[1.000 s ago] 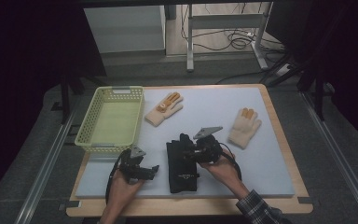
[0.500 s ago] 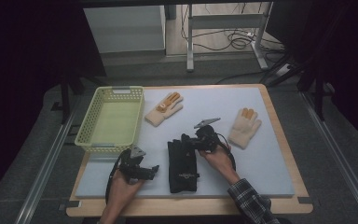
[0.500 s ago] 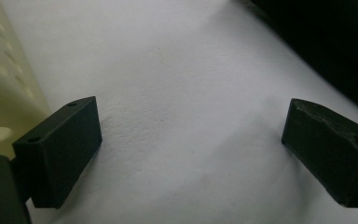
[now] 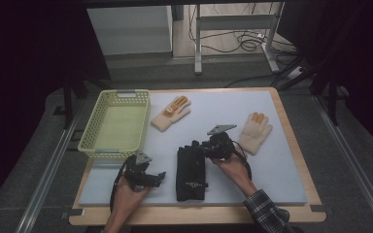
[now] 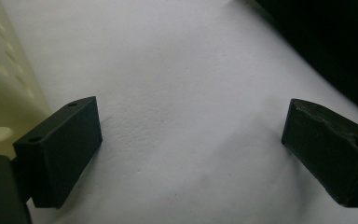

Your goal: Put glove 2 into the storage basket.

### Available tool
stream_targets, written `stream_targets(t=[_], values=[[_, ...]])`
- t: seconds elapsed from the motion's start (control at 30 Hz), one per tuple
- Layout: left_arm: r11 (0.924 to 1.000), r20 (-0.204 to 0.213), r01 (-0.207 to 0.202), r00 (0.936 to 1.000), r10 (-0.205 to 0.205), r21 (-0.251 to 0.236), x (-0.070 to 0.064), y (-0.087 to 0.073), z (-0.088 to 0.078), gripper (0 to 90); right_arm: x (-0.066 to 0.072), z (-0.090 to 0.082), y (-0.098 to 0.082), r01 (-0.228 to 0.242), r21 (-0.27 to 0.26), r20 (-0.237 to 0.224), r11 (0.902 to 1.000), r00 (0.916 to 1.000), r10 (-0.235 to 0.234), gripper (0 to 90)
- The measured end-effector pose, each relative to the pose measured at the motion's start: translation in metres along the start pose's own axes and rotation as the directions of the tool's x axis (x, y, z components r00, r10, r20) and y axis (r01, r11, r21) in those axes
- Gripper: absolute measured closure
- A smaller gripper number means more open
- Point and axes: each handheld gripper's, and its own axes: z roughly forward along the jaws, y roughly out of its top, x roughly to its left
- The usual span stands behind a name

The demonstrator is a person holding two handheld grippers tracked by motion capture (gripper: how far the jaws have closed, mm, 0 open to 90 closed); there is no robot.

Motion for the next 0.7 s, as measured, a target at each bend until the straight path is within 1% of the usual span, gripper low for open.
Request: stream_targets(t=[0.03,0.07,0.1,0.17,0.23,0.3,0.33,0.37,0.43,0.47,0.5,0.53,0.57,0.6,0.67,0.7], values=[[1.0000,-0.001,-0.001,1.0000,0.001,-0.002,0.000,0.000,0.000,5.4,0.003,0.000,0.002,0.009,-0.003,-0.012,1.0000,0.9999,-0.009,64.1],[1.0000,-0.001,0.000,1.0000,0.000,-0.004,0.000,0.000,0.000,5.7,0.010,0.002,0.007,0.025,-0.006,-0.025,0.9997,0.9994,-0.025,64.5],[1.0000,-0.001,0.002,1.0000,-0.002,-0.006,0.000,0.000,-0.001,6.0,0.015,0.005,0.010,0.047,-0.009,-0.034,0.9989,0.9983,-0.047,64.6],[1.0000,-0.002,0.001,1.0000,-0.001,-0.006,0.000,0.000,-0.001,6.2,0.024,0.013,0.017,0.067,-0.018,-0.047,0.9976,0.9966,-0.068,64.2],[1.0000,-0.003,-0.002,1.0000,0.002,-0.005,0.000,0.000,-0.001,6.1,0.029,0.023,0.025,0.079,-0.035,-0.063,0.9963,0.9947,-0.081,62.6],[1.0000,-0.004,-0.003,1.0000,0.003,-0.003,0.000,0.000,-0.001,6.1,0.032,0.032,0.030,0.082,-0.034,-0.086,0.9960,0.9927,-0.085,61.1],[1.0000,-0.004,-0.003,1.0000,0.003,-0.004,0.000,0.000,-0.001,6.1,0.035,0.038,0.032,0.091,-0.023,-0.094,0.9956,0.9913,-0.093,59.4],[1.0000,-0.003,-0.001,1.0000,0.001,-0.005,0.000,0.000,-0.001,6.1,0.037,0.043,0.033,0.099,-0.012,-0.091,0.9950,0.9908,-0.100,58.9],[1.0000,-0.004,-0.002,1.0000,0.002,-0.004,0.000,0.000,-0.001,6.2,0.039,0.047,0.034,0.120,-0.004,-0.070,0.9928,0.9903,-0.120,59.2],[1.0000,-0.003,-0.002,1.0000,0.002,-0.004,0.000,0.000,-0.001,6.2,0.038,0.048,0.033,0.119,0.004,-0.068,0.9929,0.9907,-0.118,59.6],[1.0000,-0.002,0.001,1.0000,-0.001,-0.005,0.000,0.000,-0.001,6.2,0.037,0.048,0.032,0.115,0.016,-0.060,0.9932,0.9917,-0.114,61.8],[1.0000,0.000,0.002,1.0000,-0.002,-0.006,0.000,0.000,-0.001,6.2,0.034,0.048,0.029,0.121,0.032,-0.032,0.9921,0.9923,-0.120,65.9],[1.0000,0.000,0.002,1.0000,-0.002,-0.005,0.000,0.000,-0.001,6.1,0.030,0.045,0.026,0.114,0.032,-0.017,0.9930,0.9935,-0.113,66.3],[1.0000,-0.001,0.002,1.0000,-0.002,-0.005,0.000,0.000,-0.001,6.1,0.025,0.042,0.024,0.090,0.014,-0.021,0.9959,0.9958,-0.089,66.2],[1.0000,0.000,0.001,1.0000,-0.001,-0.003,0.000,0.000,-0.001,6.0,0.018,0.037,0.022,0.055,-0.005,-0.027,0.9985,0.9981,-0.055,63.4],[1.0000,0.000,0.001,1.0000,-0.001,-0.002,0.000,0.000,0.000,5.9,0.016,0.035,0.022,0.047,-0.007,-0.026,0.9989,0.9986,-0.047,66.2]])
